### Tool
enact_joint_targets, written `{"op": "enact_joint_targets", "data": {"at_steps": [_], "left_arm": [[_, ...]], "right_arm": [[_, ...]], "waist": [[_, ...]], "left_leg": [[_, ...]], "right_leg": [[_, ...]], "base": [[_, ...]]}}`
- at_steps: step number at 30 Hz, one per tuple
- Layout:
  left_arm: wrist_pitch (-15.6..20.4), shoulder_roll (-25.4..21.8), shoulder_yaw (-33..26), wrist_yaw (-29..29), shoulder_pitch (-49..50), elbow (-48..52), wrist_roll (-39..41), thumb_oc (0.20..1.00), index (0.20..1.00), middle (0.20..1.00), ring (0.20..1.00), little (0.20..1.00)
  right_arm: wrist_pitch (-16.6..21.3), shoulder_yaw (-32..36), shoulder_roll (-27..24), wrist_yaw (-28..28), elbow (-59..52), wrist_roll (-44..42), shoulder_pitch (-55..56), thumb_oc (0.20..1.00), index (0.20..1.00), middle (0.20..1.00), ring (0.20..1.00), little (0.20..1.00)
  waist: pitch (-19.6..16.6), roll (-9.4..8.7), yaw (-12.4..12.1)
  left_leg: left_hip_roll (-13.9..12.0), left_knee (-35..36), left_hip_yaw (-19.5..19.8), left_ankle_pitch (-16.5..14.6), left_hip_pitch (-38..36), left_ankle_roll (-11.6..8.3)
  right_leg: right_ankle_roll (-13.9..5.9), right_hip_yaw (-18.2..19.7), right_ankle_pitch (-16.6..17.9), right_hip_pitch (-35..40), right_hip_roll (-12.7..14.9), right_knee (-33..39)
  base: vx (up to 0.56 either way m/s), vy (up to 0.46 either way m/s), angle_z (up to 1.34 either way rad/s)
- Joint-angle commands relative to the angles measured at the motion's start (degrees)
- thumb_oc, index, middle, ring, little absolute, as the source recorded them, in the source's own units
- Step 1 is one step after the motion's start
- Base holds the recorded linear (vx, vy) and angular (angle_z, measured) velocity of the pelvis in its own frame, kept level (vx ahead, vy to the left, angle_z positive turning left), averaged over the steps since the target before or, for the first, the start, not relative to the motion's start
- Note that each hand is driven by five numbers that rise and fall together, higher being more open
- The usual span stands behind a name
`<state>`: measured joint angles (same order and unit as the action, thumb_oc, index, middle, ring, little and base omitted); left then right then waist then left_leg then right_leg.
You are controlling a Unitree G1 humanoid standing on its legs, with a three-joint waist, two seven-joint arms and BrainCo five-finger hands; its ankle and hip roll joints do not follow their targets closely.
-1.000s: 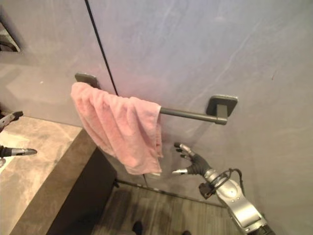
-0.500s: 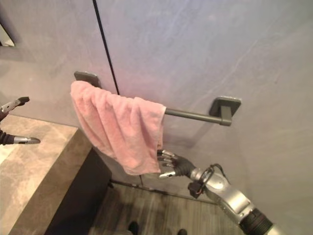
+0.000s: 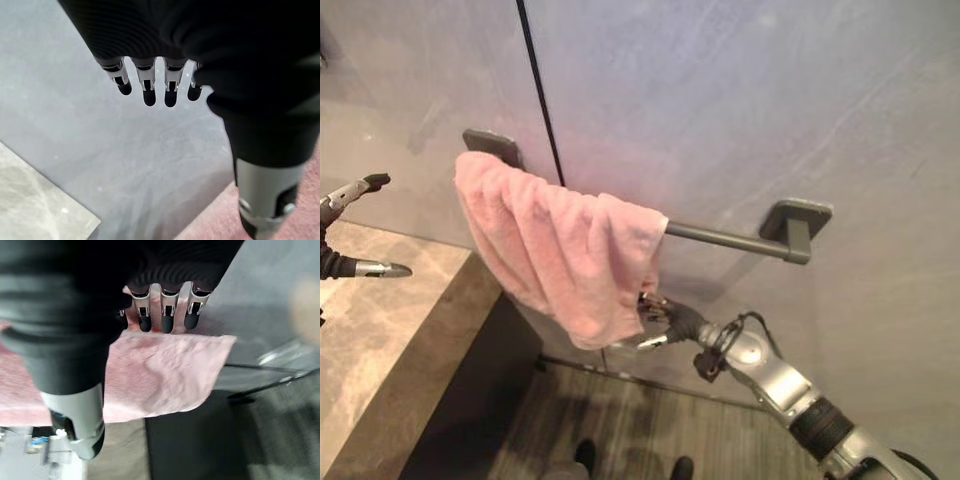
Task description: Put brush and paste in cup on sink, flatten towel.
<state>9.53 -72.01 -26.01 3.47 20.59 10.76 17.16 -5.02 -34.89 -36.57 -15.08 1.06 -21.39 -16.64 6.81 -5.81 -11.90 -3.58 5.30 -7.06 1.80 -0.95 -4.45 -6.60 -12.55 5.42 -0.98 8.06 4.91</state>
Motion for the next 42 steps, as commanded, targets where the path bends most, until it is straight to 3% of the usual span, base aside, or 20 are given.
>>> {"op": "enact_joint_targets", "data": {"at_steps": [1, 4, 12, 19, 25, 26, 27, 28, 29, 35, 42], "left_arm": [[1.2, -2.7, -4.7, -0.9, 3.0, -0.3, 0.2, 1.0, 1.0, 1.0, 1.0, 1.0], [1.0, -0.9, -5.7, -0.6, 4.0, -0.6, -0.6, 1.0, 1.0, 1.0, 1.0, 1.0], [1.1, 1.2, -3.2, 0.0, 2.7, -0.3, -1.5, 1.0, 1.0, 1.0, 1.0, 1.0], [2.1, 1.9, 0.3, -0.4, -0.6, -0.1, -1.2, 1.0, 1.0, 1.0, 1.0, 1.0], [2.3, 1.6, 0.8, -0.6, -1.0, -0.4, -0.1, 1.0, 1.0, 1.0, 1.0, 1.0], [2.5, 1.4, 1.7, -0.3, -1.6, -0.4, -0.2, 1.0, 1.0, 1.0, 1.0, 1.0], [2.5, 1.4, 1.7, -0.3, -1.6, -0.5, -0.2, 1.0, 1.0, 1.0, 1.0, 1.0], [2.5, 1.4, 2.1, -0.1, -2.0, -0.5, 0.0, 1.0, 1.0, 1.0, 1.0, 1.0], [2.8, 1.5, 3.5, 0.3, -2.8, -0.7, 0.9, 1.0, 1.0, 1.0, 1.0, 1.0], [2.8, 2.7, 9.3, 1.4, -6.1, -2.0, 3.5, 1.0, 1.0, 1.0, 1.0, 1.0], [2.4, 4.8, 17.5, 1.6, -11.3, -6.8, 2.9, 1.0, 1.0, 1.0, 1.0, 1.0]], "right_arm": [[2.0, 2.3, -1.2, 0.0, -2.2, 4.2, 0.5, 1.0, 1.0, 1.0, 1.0, 1.0], [2.2, 6.4, -1.4, -0.1, -1.8, 7.4, 5.1, 1.0, 1.0, 1.0, 1.0, 1.0], [3.0, 8.3, 1.9, 2.3, 1.5, 11.8, 4.0, 1.0, 1.0, 1.0, 1.0, 1.0], [4.4, 2.7, 6.0, 2.8, 1.7, 7.5, -5.3, 1.0, 1.0, 1.0, 1.0, 1.0], [4.5, -1.4, 8.0, 1.8, 0.1, 3.9, -9.5, 1.0, 1.0, 1.0, 1.0, 1.0], [4.7, -1.9, 8.3, 1.3, -0.2, 2.4, -9.8, 0.699, 0.699, 0.699, 0.699, 0.699], [4.7, -1.9, 8.3, 1.3, -0.2, 2.4, -9.8, 0.699, 0.699, 0.699, 0.699, 0.699], [4.8, -1.9, 8.2, 1.3, -0.4, 2.0, -9.6, 0.369, 0.369, 0.369, 0.369, 0.369], [5.0, -1.7, 7.9, 1.3, -0.8, 1.2, -8.8, 0.2, 0.2, 0.2, 0.2, 0.2], [5.5, -0.5, 5.9, 1.2, -4.1, -0.6, -5.4, 0.2, 0.2, 0.2, 0.2, 0.2], [6.1, 2.1, 3.3, 1.0, -9.0, -2.6, 1.9, 0.2, 0.2, 0.2, 0.2, 0.2]], "waist": [[-1.7, -1.22, 0.3], [-1.8, -1.43, 0.9], [-2.1, -0.9, 1.1], [-1.7, -0.87, -0.1], [-1.2, -2.14, -1.2], [-1.0, -2.8, -1.5], [-1.0, -2.81, -1.5], [-0.9, -2.96, -1.5], [-0.8, -3.18, -1.3], [-1.0, -3.07, 0.0], [-1.4, -2.11, 3.1]], "left_leg": [[1.9, -0.3, -1.9, 0.2, 2.4, 1.51], [2.0, -0.3, -1.9, -0.1, 2.1, 1.69], [2.1, -0.3, -2.9, -0.6, 1.0, 2.0], [2.3, -0.3, -2.7, -0.5, 1.0, 2.12], [2.3, -0.3, -2.6, -0.5, 1.6, 2.15], [2.3, -0.3, -2.5, -0.5, 1.7, 2.21], [2.3, -0.3, -2.5, -0.5, 1.7, 2.21], [2.3, -0.3, -2.5, -0.5, 1.7, 2.2], [2.3, -0.3, -2.6, -0.5, 1.8, 2.24], [2.4, -0.3, -3.4, -0.8, 1.5, 2.4], [2.4, -0.3, -5.4, -1.5, 0.4, 2.6]], "right_leg": [[-4.58, 2.8, 4.3, -0.9, 6.4, -2.5], [-4.62, 2.8, 4.2, -0.7, 6.5, -2.5], [-4.6, 3.8, 4.1, -0.3, 6.5, -2.2], [-4.56, 4.1, 4.3, -0.4, 6.4, -2.0], [-4.61, 3.7, 4.6, -0.6, 6.5, -2.0], [-4.69, 3.6, 4.8, -0.7, 6.4, -2.0], [-4.69, 3.6, 4.8, -0.7, 6.4, -2.0], [-4.71, 3.7, 4.9, -0.7, 6.5, -1.9], [-4.75, 3.7, 5.1, -0.8, 6.5, -2.0], [-4.82, 4.4, 5.4, -1.2, 6.6, -2.3], [-5.05, 6.0, 5.4, -1.8, 6.5, -2.5]], "base": [[0.0, 0.0, 0.0], [0.01, 0.0, 0.0], [0.02, 0.016, -0.1], [0.0, 0.0, 0.0], [0.0, 0.0, 0.0], [0.0, 0.0, 0.0], [0.0, 0.0, 0.0], [0.0, 0.0, 0.0], [0.0, 0.0, 0.0], [0.0, 0.016, -0.02], [0.02, 0.041, -0.16]]}}
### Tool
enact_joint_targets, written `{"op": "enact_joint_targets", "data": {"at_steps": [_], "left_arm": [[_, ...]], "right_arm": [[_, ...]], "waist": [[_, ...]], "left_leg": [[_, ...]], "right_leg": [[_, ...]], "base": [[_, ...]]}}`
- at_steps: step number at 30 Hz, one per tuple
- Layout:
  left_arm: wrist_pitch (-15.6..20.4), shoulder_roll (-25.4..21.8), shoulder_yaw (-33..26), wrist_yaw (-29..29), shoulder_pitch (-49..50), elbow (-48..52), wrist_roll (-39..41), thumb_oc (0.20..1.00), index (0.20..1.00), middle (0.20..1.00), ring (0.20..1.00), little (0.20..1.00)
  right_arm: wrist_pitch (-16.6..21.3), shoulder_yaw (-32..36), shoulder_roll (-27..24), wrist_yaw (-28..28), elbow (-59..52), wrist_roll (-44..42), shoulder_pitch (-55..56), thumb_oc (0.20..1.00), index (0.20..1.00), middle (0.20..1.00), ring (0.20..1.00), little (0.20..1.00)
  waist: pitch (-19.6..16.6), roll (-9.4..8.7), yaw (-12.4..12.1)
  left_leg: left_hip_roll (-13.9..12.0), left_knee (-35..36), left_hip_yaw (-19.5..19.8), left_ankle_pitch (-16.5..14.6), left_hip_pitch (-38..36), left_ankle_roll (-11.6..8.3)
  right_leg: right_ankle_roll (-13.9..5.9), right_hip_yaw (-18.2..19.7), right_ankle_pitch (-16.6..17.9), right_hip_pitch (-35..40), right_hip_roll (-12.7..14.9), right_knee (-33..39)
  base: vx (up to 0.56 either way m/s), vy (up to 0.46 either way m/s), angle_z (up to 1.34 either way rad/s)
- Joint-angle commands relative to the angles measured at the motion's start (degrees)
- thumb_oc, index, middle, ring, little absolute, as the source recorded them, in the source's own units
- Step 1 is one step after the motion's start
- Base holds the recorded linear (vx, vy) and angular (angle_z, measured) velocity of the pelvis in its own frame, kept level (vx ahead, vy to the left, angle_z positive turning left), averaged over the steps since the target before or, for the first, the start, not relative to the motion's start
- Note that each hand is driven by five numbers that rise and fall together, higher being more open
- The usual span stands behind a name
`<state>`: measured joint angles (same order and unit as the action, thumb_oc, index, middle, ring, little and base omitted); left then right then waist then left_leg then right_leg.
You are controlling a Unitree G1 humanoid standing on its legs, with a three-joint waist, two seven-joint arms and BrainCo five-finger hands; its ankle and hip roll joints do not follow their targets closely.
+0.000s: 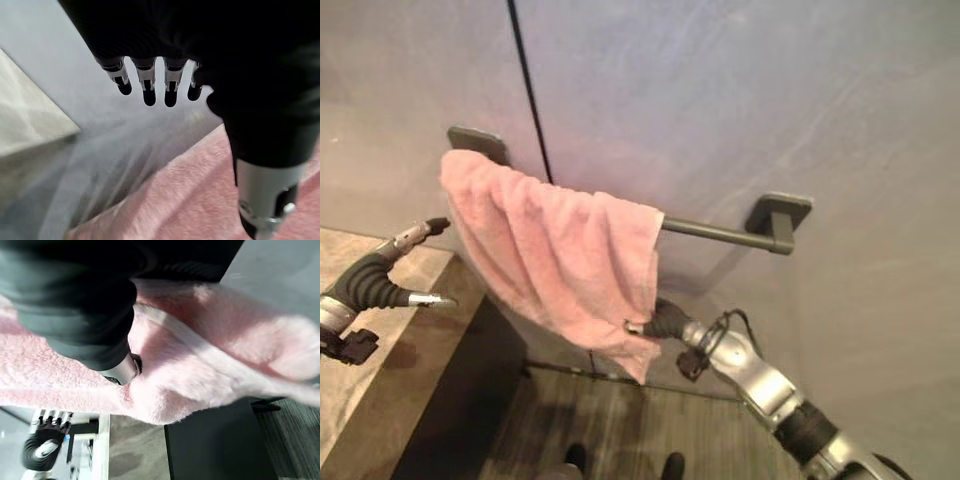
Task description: Put brush and paste in cup on sink, flatten towel.
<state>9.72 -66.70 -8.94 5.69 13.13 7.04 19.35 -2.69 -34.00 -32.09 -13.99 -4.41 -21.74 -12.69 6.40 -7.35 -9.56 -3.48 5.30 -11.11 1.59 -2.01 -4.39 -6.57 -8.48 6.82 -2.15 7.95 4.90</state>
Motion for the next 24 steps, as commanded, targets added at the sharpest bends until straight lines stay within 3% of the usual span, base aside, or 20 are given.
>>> {"op": "enact_joint_targets", "data": {"at_steps": [1, 9, 17, 24], "left_arm": [[2.1, -0.3, 1.4, -0.8, -4.6, -3.8, 0.4, 1.0, 1.0, 1.0, 1.0, 1.0], [1.4, 3.6, 8.3, -1.1, -10.7, -10.6, 0.5, 1.0, 1.0, 1.0, 1.0, 1.0], [0.6, 9.9, 16.7, 2.2, -15.5, -12.6, 9.9, 1.0, 1.0, 1.0, 1.0, 1.0], [0.2, 20.0, 27.2, 0.7, -24.5, -16.7, 11.4, 1.0, 1.0, 1.0, 1.0, 1.0]], "right_arm": [[3.8, 1.4, -1.2, -0.1, -4.1, -2.2, -1.6, 0.2, 0.2, 0.2, 0.2, 0.2], [3.9, 1.5, -0.5, 0.4, -4.8, -2.0, 1.5, 0.2, 0.2, 0.2, 0.2, 0.2], [3.4, -1.6, 0.9, 0.9, -2.8, -1.2, -0.4, 0.2, 0.2, 0.2, 0.2, 0.2], [3.1, -3.5, 2.3, 1.7, -1.2, -1.8, -1.0, 0.2, 0.2, 0.2, 0.2, 0.2]], "waist": [[-1.1, -0.4, 1.0], [-1.5, 0.87, 3.5], [-2.4, 2.04, 5.4], [-3.1, 2.65, 7.8]], "left_leg": [[2.2, -0.3, -1.7, -1.4, 1.3, 2.58], [2.0, -0.3, -4.5, -2.0, 0.1, 2.74], [1.9, -0.3, -5.5, -2.5, -0.1, 2.47], [1.9, -0.3, -5.7, -2.7, -0.3, 2.3]], "right_leg": [[-5.12, 2.3, 4.0, -0.8, 6.5, -2.5], [-5.26, 5.4, 4.5, -2.0, 6.0, -2.2], [-5.12, 6.6, 4.6, -2.4, 5.5, -1.4], [-4.97, 6.8, 4.4, -2.2, 5.4, -1.6]], "base": [[0.03, 0.052, -0.2], [0.02, 0.038, -0.21], [0.04, 0.018, -0.13], [0.04, 0.006, -0.01]]}}
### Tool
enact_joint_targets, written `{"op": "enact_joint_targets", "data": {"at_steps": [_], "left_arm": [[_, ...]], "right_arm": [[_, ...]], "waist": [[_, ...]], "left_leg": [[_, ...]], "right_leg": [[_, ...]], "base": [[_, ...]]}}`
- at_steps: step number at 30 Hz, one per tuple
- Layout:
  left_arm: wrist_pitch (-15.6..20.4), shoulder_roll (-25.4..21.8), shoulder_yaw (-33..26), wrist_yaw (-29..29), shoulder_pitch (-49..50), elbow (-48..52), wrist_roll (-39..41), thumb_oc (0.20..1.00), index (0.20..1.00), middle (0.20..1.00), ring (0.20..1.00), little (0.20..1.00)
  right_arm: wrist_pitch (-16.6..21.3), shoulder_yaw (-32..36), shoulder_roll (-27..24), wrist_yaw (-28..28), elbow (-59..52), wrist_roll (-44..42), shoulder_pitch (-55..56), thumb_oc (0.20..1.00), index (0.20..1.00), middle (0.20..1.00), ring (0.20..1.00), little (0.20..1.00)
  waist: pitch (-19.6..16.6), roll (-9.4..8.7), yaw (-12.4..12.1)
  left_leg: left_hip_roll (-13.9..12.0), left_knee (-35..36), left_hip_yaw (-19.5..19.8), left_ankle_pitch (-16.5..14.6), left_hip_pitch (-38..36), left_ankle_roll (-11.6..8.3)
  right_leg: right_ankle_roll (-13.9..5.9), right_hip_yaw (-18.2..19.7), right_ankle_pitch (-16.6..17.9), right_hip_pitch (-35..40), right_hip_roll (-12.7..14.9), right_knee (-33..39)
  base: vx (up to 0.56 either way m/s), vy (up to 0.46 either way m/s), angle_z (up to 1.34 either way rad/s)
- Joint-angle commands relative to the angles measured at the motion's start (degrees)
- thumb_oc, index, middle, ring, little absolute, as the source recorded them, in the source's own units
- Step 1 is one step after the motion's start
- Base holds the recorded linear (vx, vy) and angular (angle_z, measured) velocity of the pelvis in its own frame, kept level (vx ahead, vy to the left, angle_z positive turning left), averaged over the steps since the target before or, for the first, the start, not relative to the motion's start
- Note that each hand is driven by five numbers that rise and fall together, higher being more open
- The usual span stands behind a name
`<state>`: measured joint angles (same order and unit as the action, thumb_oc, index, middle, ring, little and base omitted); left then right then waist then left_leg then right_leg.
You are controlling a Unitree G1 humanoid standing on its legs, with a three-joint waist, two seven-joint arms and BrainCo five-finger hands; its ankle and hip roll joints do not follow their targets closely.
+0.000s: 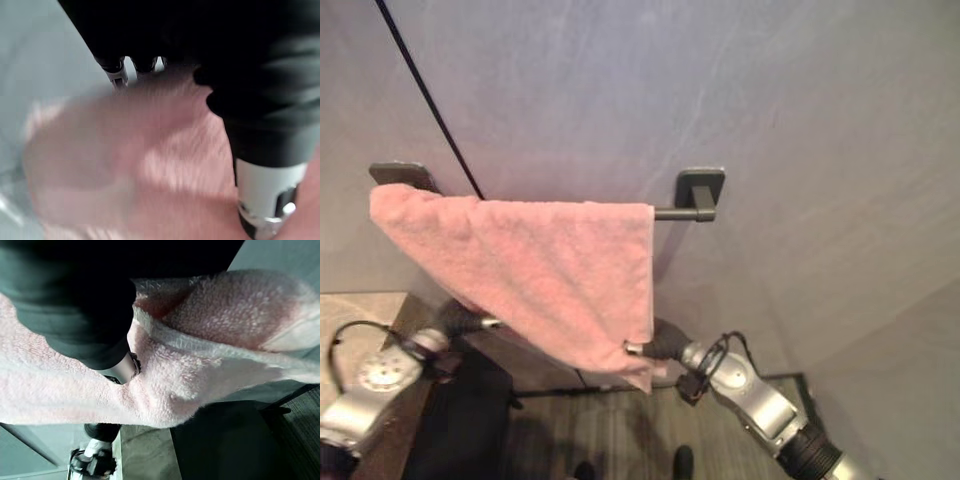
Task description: Put brush and paste in cup on sink, flatten towel.
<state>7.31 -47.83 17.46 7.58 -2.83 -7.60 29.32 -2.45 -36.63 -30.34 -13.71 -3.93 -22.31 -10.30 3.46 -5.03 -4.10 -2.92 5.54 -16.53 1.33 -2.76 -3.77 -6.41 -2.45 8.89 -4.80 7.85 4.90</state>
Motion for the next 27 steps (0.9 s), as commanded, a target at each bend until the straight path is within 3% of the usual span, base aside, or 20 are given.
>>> {"op": "enact_joint_targets", "data": {"at_steps": [1, 2, 6, 10, 13, 18, 22, 27], "left_arm": [[2.9, 3.5, 1.2, -2.3, -9.9, -3.1, 1.6, 0.253, 0.253, 0.253, 0.253, 0.253], [2.9, 3.5, 1.2, -2.3, -9.9, -3.2, 1.6, 0.2, 0.2, 0.2, 0.2, 0.2], [3.6, 4.8, -1.3, -2.7, -7.7, -1.7, 1.4, 0.2, 0.2, 0.2, 0.2, 0.2], [5.2, 6.6, -9.9, -2.5, 2.1, 6.3, 1.4, 0.2, 0.2, 0.2, 0.2, 0.2], [5.5, 6.8, -12.8, -1.8, 6.2, 9.5, 1.3, 0.2, 0.2, 0.2, 0.2, 0.2], [6.0, 3.1, -19.2, 3.2, 18.0, 16.4, 3.3, 0.2, 0.2, 0.2, 0.2, 0.2], [6.2, 3.3, -19.7, 3.4, 19.8, 14.4, 3.4, 0.2, 0.2, 0.2, 0.2, 0.2], [6.9, 3.2, -20.2, 6.0, 21.6, 18.9, 7.3, 0.2, 0.2, 0.2, 0.2, 0.2]], "right_arm": [[3.0, -0.8, 0.8, 1.8, -1.6, -0.8, -3.3, 0.2, 0.2, 0.2, 0.2, 0.2], [3.0, -0.8, 0.8, 1.8, -1.6, -0.8, -3.3, 0.2, 0.2, 0.2, 0.2, 0.2], [3.6, 0.9, 0.1, 1.8, -2.7, 0.4, -1.3, 0.2, 0.2, 0.2, 0.2, 0.2], [5.5, 6.5, -1.4, 1.0, -6.7, 2.9, 5.3, 0.2, 0.2, 0.2, 0.2, 0.2], [5.9, 8.2, -1.9, 0.2, -8.4, 2.6, 8.2, 0.2, 0.2, 0.2, 0.2, 0.2], [7.4, 10.8, -5.4, -4.9, -14.4, -1.9, 13.3, 0.2, 0.2, 0.2, 0.2, 0.2], [7.7, 9.6, -5.5, -5.0, -12.8, -2.1, 12.8, 0.2, 0.2, 0.2, 0.2, 0.2], [10.4, 11.0, -5.0, -4.2, -13.4, -3.4, 13.3, 0.2, 0.2, 0.2, 0.2, 0.2]], "waist": [[-0.2, 0.61, 2.7], [-0.2, 0.64, 2.7], [-0.5, 1.1, 3.3], [-0.9, 1.81, 3.4], [-1.2, 2.12, 3.4], [-1.6, 2.92, 1.6], [-1.8, 3.2, 0.9], [-2.0, 3.72, -0.5]], "left_leg": [[1.2, -0.5, -0.5, -2.3, 0.5, 1.59], [1.2, -0.5, -0.5, -2.3, 0.5, 1.59], [0.9, -0.5, -0.8, -2.4, 0.3, 1.44], [0.7, -0.5, -1.3, -2.7, -0.4, 1.35], [0.6, -0.5, -1.3, -2.8, -0.7, 1.27], [-0.1, -0.5, -0.5, -2.3, -1.0, 0.8], [-0.3, -0.5, 0.2, -1.9, -0.8, 0.53], [-1.2, -0.5, 2.0, -0.5, 0.5, -0.41]], "right_leg": [[-5.07, 0.8, 2.2, 0.3, 5.5, -1.7], [-5.07, 0.8, 2.2, 0.3, 5.4, -1.7], [-4.96, 1.1, 2.1, 0.3, 5.3, -1.4], [-4.78, 1.4, 1.4, 0.5, 4.9, -1.2], [-4.74, 1.4, 1.1, 0.9, 4.8, -1.0], [-4.42, 0.1, 0.0, 2.3, 4.5, -0.5], [-4.3, -0.8, -0.2, 2.9, 4.5, -0.4], [-3.98, -2.9, -0.7, 3.3, 4.4, 0.1]], "base": [[0.02, -0.005, -0.03], [0.02, -0.012, -0.06], [0.03, -0.02, -0.07], [0.05, -0.028, -0.06], [0.02, -0.022, -0.02], [0.0, -0.042, 0.01], [-0.02, -0.036, 0.08], [-0.08, -0.07, 0.28]]}}
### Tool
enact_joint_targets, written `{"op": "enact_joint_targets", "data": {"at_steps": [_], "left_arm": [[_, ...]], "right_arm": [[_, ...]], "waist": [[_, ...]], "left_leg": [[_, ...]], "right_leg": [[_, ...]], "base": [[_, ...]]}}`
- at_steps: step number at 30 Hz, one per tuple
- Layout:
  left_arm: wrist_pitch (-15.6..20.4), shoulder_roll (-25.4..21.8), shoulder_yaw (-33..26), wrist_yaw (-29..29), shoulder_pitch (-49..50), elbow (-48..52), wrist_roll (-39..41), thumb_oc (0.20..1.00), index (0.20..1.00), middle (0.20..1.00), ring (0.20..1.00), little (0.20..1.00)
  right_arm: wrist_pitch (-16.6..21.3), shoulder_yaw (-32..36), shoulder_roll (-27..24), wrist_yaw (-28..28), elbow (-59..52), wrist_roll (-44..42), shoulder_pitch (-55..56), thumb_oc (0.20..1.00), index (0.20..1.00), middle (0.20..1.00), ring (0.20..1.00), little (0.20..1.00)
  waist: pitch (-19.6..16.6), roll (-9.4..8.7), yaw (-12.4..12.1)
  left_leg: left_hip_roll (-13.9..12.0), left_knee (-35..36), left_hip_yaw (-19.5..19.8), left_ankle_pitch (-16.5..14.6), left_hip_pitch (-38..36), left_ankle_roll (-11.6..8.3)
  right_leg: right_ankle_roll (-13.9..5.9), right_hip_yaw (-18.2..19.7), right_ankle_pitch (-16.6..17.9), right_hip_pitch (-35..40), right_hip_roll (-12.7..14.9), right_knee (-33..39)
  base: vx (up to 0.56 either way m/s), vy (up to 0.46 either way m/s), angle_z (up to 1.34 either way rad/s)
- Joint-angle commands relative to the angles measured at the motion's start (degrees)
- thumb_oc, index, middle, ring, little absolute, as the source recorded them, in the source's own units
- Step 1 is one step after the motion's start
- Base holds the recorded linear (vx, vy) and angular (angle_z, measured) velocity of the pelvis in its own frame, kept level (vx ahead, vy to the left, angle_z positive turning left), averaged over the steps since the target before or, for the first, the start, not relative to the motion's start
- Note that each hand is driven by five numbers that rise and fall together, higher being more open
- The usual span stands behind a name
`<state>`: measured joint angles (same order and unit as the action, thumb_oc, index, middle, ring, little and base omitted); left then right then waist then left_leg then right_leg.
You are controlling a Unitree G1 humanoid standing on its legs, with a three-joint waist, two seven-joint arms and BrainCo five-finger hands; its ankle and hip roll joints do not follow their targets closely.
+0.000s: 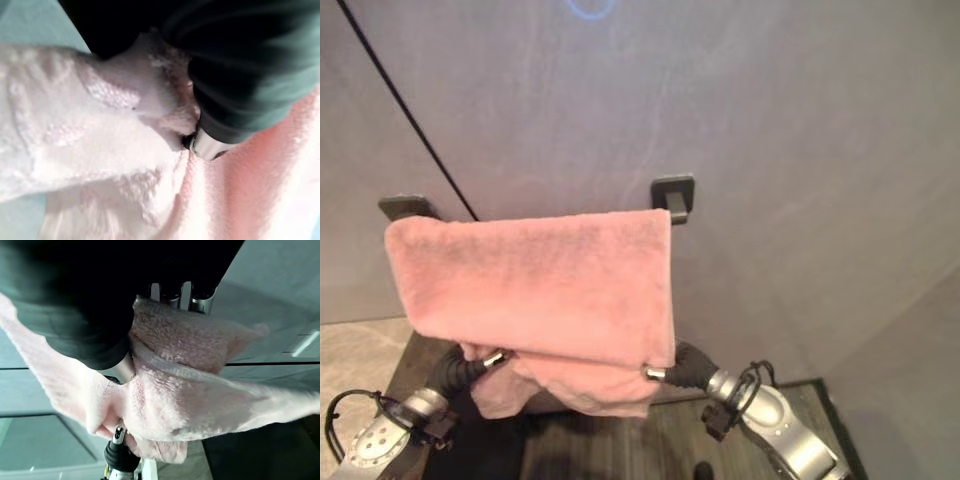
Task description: Put brush and paste in cup on sink, flatten towel.
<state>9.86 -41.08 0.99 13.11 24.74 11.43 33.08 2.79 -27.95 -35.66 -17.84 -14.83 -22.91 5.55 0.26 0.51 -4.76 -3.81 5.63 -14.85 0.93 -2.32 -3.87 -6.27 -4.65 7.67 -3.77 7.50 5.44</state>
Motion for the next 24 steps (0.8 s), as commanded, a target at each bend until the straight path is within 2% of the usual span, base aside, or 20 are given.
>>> {"op": "enact_joint_targets", "data": {"at_steps": [1, 3, 5, 7, 8, 9, 10, 11, 12, 15, 16, 17, 18, 19, 20, 24], "left_arm": [[4.8, -3.9, -2.8, 0.0, -6.7, 2.4, 3.0, 0.2, 0.2, 0.2, 0.2, 0.2], [4.9, -3.7, -2.3, 0.1, -7.2, 2.6, 3.4, 0.2, 0.2, 0.2, 0.2, 0.2], [4.7, -1.9, 0.6, 2.1, -8.4, 2.8, 6.9, 0.2, 0.2, 0.2, 0.2, 0.2], [5.1, -1.8, 2.6, 2.4, -9.2, 1.9, 6.2, 0.2, 0.2, 0.2, 0.2, 0.2], [5.2, -1.5, 2.8, 3.2, -9.6, 2.0, 7.4, 0.2, 0.2, 0.2, 0.2, 0.2], [4.3, 0.5, 3.6, 5.6, -10.3, 1.7, 11.9, 0.2, 0.2, 0.2, 0.2, 0.2], [4.6, 2.3, 4.8, 6.0, -10.3, -0.1, 11.5, 0.2, 0.2, 0.2, 0.2, 0.2], [4.7, 2.3, 4.9, 6.0, -10.3, -0.1, 11.5, 0.2, 0.2, 0.2, 0.2, 0.2], [5.3, 0.9, 5.4, 5.4, -9.4, -0.2, 7.1, 0.2, 0.2, 0.2, 0.2, 0.2], [5.1, 2.0, 7.7, 4.8, -10.3, -3.5, 7.1, 0.2, 0.2, 0.2, 0.2, 0.2], [4.6, 6.6, 11.8, 2.6, -13.7, -14.2, 7.3, 0.2, 0.2, 0.2, 0.2, 0.2], [4.1, 10.8, 14.9, 0.1, -16.7, -23.2, 5.4, 0.2, 0.2, 0.2, 0.2, 0.2], [4.1, 10.8, 14.9, 0.1, -16.7, -23.2, 5.4, 0.2, 0.2, 0.2, 0.2, 0.2], [4.2, 11.8, 15.0, -1.3, -16.8, -23.6, 3.7, 0.2, 0.2, 0.2, 0.2, 0.2], [3.9, 10.0, 15.4, 1.5, -15.9, -19.6, 5.2, 0.2, 0.2, 0.2, 0.2, 0.2], [3.1, 11.0, 15.8, 2.2, -15.7, -22.7, 4.4, 0.2, 0.2, 0.2, 0.2, 0.2]], "right_arm": [[6.2, 3.1, 0.6, 1.4, -3.2, -2.5, -2.7, 0.2, 0.2, 0.2, 0.2, 0.2], [6.7, 3.7, 0.6, 1.6, -4.3, -3.1, -2.5, 0.2, 0.2, 0.2, 0.2, 0.2], [8.1, 5.8, 0.8, 1.3, -5.2, -6.2, 0.2, 0.2, 0.2, 0.2, 0.2, 0.2], [9.0, 5.3, 1.6, 1.6, -3.6, -6.8, -0.2, 0.2, 0.2, 0.2, 0.2, 0.2], [9.3, 5.2, 2.0, 1.6, -3.4, -7.4, -0.2, 0.2, 0.2, 0.2, 0.2, 0.2], [9.6, 5.6, 2.6, 0.4, -3.1, -9.7, 0.2, 0.2, 0.2, 0.2, 0.2, 0.2], [10.1, 6.6, 3.9, -0.2, -1.7, -12.2, 2.1, 0.2, 0.2, 0.2, 0.2, 0.2], [10.1, 6.6, 3.9, -0.2, -1.7, -12.2, 2.1, 0.2, 0.2, 0.2, 0.2, 0.2], [10.1, 7.2, 5.1, -0.3, -0.4, -12.9, 3.3, 0.2, 0.2, 0.2, 0.2, 0.2], [10.5, 7.5, 6.3, 2.0, 4.9, -11.2, 3.4, 0.2, 0.2, 0.2, 0.2, 0.2], [10.5, 6.0, 9.0, 6.9, 14.8, -8.0, 1.5, 0.2, 0.2, 0.2, 0.2, 0.2], [9.8, 4.5, 11.1, 9.1, 20.6, -6.1, -1.2, 0.2, 0.2, 0.2, 0.2, 0.2], [9.9, 4.5, 11.1, 9.1, 20.6, -6.1, -1.2, 0.2, 0.2, 0.2, 0.2, 0.2], [10.2, 4.2, 9.4, 9.3, 19.7, -0.4, -2.2, 0.2, 0.2, 0.2, 0.2, 0.2], [10.1, 5.3, 8.1, 7.0, 15.9, -2.6, -1.2, 0.2, 0.2, 0.2, 0.2, 0.2], [9.5, 4.3, 9.7, 6.9, 19.5, -4.3, -1.3, 0.2, 0.2, 0.2, 0.2, 0.2]], "waist": [[1.4, -1.76, 0.0], [1.4, -1.76, 0.1], [1.4, -1.8, 0.7], [1.3, -1.52, 0.9], [1.2, -1.45, 1.0], [1.0, -1.41, 1.3], [0.8, -1.26, 1.8], [0.8, -1.24, 1.7], [0.4, -0.87, 2.2], [0.1, -0.69, 2.8], [0.1, -0.52, 3.3], [0.0, -0.18, 3.6], [0.1, -0.18, 3.6], [0.1, 0.12, 3.6], [0.0, 0.3, 4.0], [-0.5, 0.39, 3.6]], "left_leg": [[-0.8, -0.6, 1.1, 0.8, 1.2, -0.8], [-1.0, -0.6, 1.4, 1.0, 1.5, -0.94], [-1.4, -0.6, 1.9, 1.2, 1.7, -1.24], [-1.7, -0.6, 2.0, 1.4, 1.5, -1.36], [-1.7, -0.6, 2.0, 1.4, 1.5, -1.39], [-1.9, -0.6, 1.9, 1.4, 1.3, -1.44], [-2.0, -0.6, 1.6, 1.4, 1.1, -1.43], [-2.0, -0.6, 1.6, 1.3, 1.1, -1.43], [-2.1, -0.6, 1.2, 1.2, 0.7, -1.44], [-2.2, -0.6, 0.9, 1.1, 0.3, -1.46], [-2.2, -0.6, 0.7, 1.3, 0.1, -1.46], [-2.3, -0.6, 0.4, 1.3, 0.0, -1.44], [-2.3, -0.6, 0.4, 1.3, 0.0, -1.44], [-2.4, -0.6, 0.6, 1.3, 0.2, -1.41], [-2.4, -0.6, 0.5, 1.3, 0.2, -1.42], [-2.3, -0.6, 0.6, 1.1, -0.2, -1.31]], "right_leg": [[-3.89, -1.4, 0.3, 2.2, 4.5, -0.4], [-3.84, -1.5, 0.3, 2.1, 4.4, -0.4], [-3.65, -2.0, 0.1, 2.4, 4.1, -0.4], [-3.52, -2.0, 0.0, 2.5, 3.9, -0.4], [-3.47, -2.0, -0.1, 2.6, 3.9, -0.4], [-3.47, -2.0, -0.2, 2.5, 3.8, -0.4], [-3.42, -1.7, -0.2, 2.5, 3.7, -0.4], [-3.42, -1.7, -0.2, 2.5, 3.6, -0.4], [-3.3, -1.5, -0.2, 2.6, 3.4, -0.4], [-3.31, -1.1, -0.2, 2.6, 3.4, -0.4], [-3.24, -0.9, 0.0, 2.6, 3.3, -0.4], [-3.04, -0.4, 0.0, 2.3, 3.1, -0.5], [-3.04, -0.4, 0.0, 2.3, 3.1, -0.5], [-2.88, -0.3, 0.0, 2.1, 3.1, -0.7], [-2.99, 0.0, -0.1, 1.9, 3.0, -0.7], [-2.88, -0.1, -0.1, 2.3, 3.1, -0.6]], "base": [[-0.09, -0.066, 0.22], [-0.07, -0.053, 0.15], [-0.03, -0.052, 0.23], [-0.01, -0.02, 0.08], [-0.01, -0.014, -0.03], [0.0, -0.011, -0.05], [0.0, 0.0, 0.0], [0.0, 0.0, 0.0], [0.0, 0.0, 0.0], [0.01, 0.0, -0.08], [-0.04, -0.009, -0.05], [-0.04, -0.009, -0.04], [-0.04, -0.008, -0.17], [-0.01, -0.01, -0.29], [-0.01, -0.012, -0.24], [0.02, -0.009, 0.01]]}}
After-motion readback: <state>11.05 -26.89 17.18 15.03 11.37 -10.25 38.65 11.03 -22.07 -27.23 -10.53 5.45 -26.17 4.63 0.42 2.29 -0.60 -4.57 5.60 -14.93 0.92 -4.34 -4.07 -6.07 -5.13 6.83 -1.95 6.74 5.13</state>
